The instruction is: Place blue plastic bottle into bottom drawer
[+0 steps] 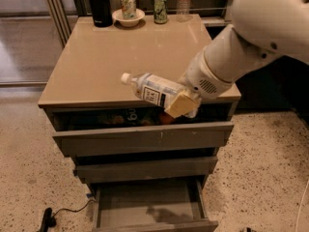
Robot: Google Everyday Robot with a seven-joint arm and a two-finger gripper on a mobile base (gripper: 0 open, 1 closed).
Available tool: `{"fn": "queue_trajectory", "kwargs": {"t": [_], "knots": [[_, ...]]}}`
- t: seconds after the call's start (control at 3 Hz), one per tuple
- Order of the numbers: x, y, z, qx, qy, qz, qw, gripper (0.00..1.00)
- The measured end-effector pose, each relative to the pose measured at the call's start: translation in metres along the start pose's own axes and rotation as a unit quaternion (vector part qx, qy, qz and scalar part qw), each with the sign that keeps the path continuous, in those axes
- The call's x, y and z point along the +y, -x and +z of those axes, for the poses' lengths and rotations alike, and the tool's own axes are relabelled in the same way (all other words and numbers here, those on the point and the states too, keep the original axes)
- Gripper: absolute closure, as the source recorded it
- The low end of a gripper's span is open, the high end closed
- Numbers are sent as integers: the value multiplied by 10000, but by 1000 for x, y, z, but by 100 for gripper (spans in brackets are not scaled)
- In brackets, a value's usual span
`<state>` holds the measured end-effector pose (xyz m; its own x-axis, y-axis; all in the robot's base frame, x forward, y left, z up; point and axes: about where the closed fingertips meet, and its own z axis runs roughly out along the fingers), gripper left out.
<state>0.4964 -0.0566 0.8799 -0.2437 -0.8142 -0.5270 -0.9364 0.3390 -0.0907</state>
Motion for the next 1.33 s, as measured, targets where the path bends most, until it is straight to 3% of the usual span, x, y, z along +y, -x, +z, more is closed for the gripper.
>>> {"fn": "queue_trajectory", "kwargs": {"t": [0.33, 0.67, 1.33], "knots": [[18, -57, -23, -479, 439, -6, 9979, 100], [31, -93, -40, -705, 770, -401, 9937, 100], [40, -90, -30, -767, 779, -508, 9927, 100]]}}
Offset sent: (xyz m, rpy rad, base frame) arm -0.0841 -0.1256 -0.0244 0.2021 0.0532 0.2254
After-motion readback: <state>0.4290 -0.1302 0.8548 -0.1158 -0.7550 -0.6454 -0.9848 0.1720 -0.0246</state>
